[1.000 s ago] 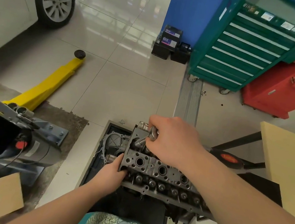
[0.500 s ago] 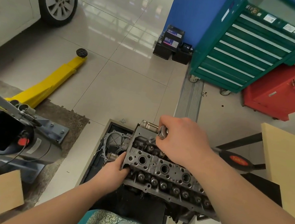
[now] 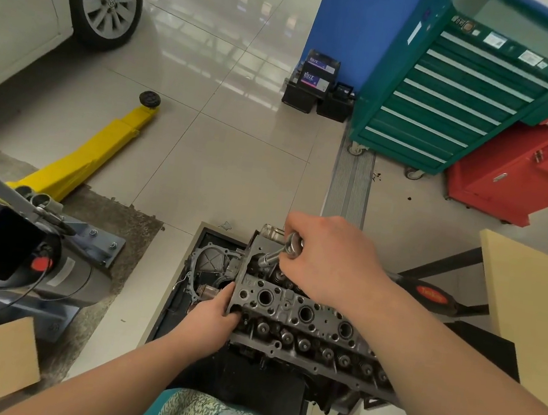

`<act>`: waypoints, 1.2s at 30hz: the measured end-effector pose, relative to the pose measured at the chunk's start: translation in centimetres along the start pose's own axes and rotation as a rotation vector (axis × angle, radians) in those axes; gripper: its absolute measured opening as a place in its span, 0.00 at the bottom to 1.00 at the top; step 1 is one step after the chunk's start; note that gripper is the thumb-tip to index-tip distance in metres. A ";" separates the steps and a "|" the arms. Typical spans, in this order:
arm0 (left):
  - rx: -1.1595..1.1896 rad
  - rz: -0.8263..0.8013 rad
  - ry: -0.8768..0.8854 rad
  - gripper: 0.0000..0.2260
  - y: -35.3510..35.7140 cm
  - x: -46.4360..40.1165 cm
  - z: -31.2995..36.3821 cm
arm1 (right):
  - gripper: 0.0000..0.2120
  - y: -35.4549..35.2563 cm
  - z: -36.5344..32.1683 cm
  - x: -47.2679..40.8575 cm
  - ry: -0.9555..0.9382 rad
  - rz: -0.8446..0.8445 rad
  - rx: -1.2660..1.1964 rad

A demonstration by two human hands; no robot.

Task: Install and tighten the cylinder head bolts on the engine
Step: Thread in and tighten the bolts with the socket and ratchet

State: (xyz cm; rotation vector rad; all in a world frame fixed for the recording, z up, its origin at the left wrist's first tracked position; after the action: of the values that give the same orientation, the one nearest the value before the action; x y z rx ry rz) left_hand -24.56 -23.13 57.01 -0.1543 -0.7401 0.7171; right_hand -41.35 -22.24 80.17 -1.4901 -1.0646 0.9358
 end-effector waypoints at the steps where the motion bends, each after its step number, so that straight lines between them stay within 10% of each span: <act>1: 0.000 0.001 -0.004 0.31 0.0 0.0 0.0 | 0.05 0.0 -0.2 0.0 -0.044 -0.016 0.021; 11: 0.016 -0.006 0.018 0.31 -0.2 0.1 0.1 | 0.07 -0.3 -3.9 -1.3 -0.510 -0.158 0.180; 21: 0.058 -0.029 0.006 0.31 -0.4 0.4 0.2 | 0.07 0.4 -2.8 -2.2 -0.245 -0.160 0.094; 25: 0.052 0.240 0.278 0.39 -3.2 1.8 3.9 | 0.10 1.2 -3.1 -1.0 -0.138 -0.104 0.116; 28: 0.147 0.237 0.535 0.30 -4.7 3.5 9.8 | 0.12 1.6 -3.5 -1.4 -0.074 -0.091 0.161; 36: 0.281 -0.032 0.499 0.08 -4.5 1.7 15.2 | 0.40 -1.0 1.5 1.2 -0.007 -0.257 -0.064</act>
State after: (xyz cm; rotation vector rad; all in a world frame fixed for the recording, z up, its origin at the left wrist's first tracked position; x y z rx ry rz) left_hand -31.34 -27.11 70.85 -0.0595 -0.1619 0.7073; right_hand -42.53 -20.57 80.89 -1.3630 -1.2670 0.7323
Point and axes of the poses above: each hand's wrist, its own x-axis away from the middle knuckle, its own y-axis out of the palm, z = x × y, the point moved 5 cm from there along -x, towards the middle knuckle, and after that the axes turned 11 degrees about z, right-handed, at the moved point
